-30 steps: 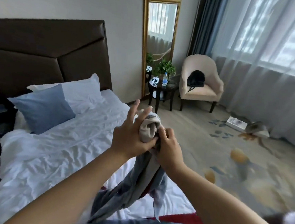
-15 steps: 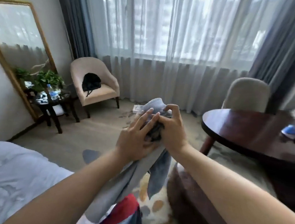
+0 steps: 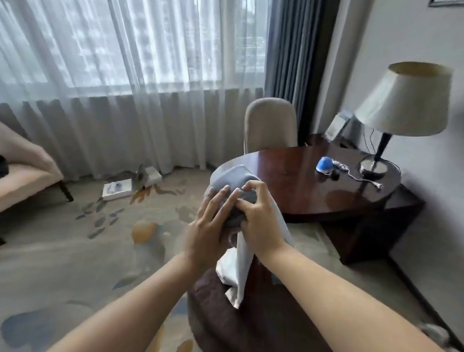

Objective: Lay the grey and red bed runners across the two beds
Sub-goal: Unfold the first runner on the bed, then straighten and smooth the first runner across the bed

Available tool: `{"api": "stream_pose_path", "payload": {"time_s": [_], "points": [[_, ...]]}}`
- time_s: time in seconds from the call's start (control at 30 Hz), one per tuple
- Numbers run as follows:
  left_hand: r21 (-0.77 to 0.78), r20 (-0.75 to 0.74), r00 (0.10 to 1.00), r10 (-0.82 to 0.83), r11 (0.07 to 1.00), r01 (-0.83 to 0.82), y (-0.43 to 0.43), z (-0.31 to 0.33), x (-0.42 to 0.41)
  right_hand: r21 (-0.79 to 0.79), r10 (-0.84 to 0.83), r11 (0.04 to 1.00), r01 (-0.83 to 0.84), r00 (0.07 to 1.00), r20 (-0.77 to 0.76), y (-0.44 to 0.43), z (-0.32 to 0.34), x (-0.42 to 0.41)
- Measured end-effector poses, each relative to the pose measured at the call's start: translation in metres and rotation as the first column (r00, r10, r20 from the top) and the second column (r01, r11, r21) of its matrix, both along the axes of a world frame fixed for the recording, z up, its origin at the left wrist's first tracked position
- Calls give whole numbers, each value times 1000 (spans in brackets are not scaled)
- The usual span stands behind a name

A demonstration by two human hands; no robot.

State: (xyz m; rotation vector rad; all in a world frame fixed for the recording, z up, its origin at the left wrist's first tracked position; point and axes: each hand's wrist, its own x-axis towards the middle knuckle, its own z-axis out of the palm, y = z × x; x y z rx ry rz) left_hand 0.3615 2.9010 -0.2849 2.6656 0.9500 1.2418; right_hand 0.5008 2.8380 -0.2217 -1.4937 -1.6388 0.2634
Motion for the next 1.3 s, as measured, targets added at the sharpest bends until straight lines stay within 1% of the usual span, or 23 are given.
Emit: {"api": "stream_pose_path", "payload": {"time_s": [0.03,0.1,0.17,0.2,0.23,0.27,0.3,0.33,0.37,0.4,0.47,0.57,0.67,0.77,0.87,0.93,1.0,1.07,1.17,1.23,1.3], "points": [[-44,30,999,-27,999,28,4,-4,7,-19,-20,1000,21,999,34,5,-3,8],[-119,26,999,-31,992,34,14,-10,31,-27,-51,998,54,995,81,17,-18,32],[-142,-2,998,-58,988,57,30,-20,50,-95,-96,991,93,995,-22,33,-35,54],[-145,-23,997,-72,987,68,37,-30,57,-120,-125,985,120,992,-35,39,-47,61],[-167,-72,994,-80,984,67,44,-41,63,-146,-152,978,150,988,-3,47,-62,69],[-237,-166,983,-73,971,32,48,-49,69,-205,-170,963,174,985,38,53,-78,77],[-323,-305,951,-46,944,-58,50,-59,73,-306,-182,930,204,978,99,57,-96,84],[-377,-468,883,-18,908,-181,51,-72,75,-404,-178,879,253,961,213,59,-112,88],[-394,-601,799,-13,875,-282,51,-85,72,-478,-151,825,302,932,329,58,-129,88],[-409,-666,745,-24,848,-338,49,-98,67,-533,-116,779,330,912,395,56,-142,85],[-443,-675,737,-24,813,-379,43,-118,48,-608,-67,722,331,908,414,52,-160,70],[-457,-702,712,-11,774,-438,34,-137,7,-654,69,701,284,886,459,59,-173,36],[-464,-724,686,72,686,-561,27,-143,-59,-648,192,741,175,870,454,75,-176,-23],[-459,-715,668,207,582,-671,20,-135,-151,-628,344,777,42,807,480,96,-166,-111],[-441,-704,600,380,428,-789,-7,-119,-266,-604,507,785,-141,707,493,106,-150,-227],[-421,-702,512,495,292,-859,-44,-109,-352,-581,615,761,-289,606,504,97,-140,-317],[-406,-698,404,591,138,-903,-98,-103,-437,-561,707,705,-433,480,519,72,-133,-410],[-411,-695,298,654,-21,-912,-166,-99,-516,-547,780,618,-565,352,517,32,-129,-503],[-417,-729,156,667,-252,-874,-287,-100,-616,-539,856,445,-715,163,490,-53,-135,-630],[-427,-749,86,657,-380,-821,-370,-107,-666,-562,879,339,-754,42,475,-122,-144,-700],[-449,-753,35,657,-474,-758,-453,-118,-705,-606,891,249,-756,-66,449,-193,-158,-759]]}}
